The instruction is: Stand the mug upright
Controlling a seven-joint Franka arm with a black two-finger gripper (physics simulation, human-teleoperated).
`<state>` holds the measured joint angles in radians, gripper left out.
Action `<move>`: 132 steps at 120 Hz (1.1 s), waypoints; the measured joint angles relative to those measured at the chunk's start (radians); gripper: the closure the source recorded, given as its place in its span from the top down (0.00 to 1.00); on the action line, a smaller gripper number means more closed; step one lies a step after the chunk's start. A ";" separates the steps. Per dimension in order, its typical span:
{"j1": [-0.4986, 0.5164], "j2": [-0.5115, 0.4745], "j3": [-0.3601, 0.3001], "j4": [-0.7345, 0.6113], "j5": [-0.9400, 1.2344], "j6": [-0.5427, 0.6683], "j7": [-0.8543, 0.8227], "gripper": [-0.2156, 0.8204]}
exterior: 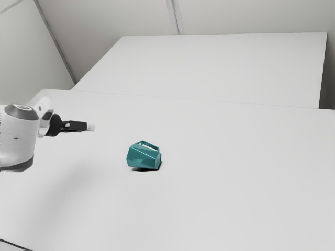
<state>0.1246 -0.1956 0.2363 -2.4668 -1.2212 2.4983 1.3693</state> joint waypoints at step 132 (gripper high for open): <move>-0.186 0.196 0.000 -0.116 -0.593 -0.168 1.049 0.76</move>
<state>-0.0610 0.0006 0.2362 -2.5825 -1.8141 2.3305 2.4183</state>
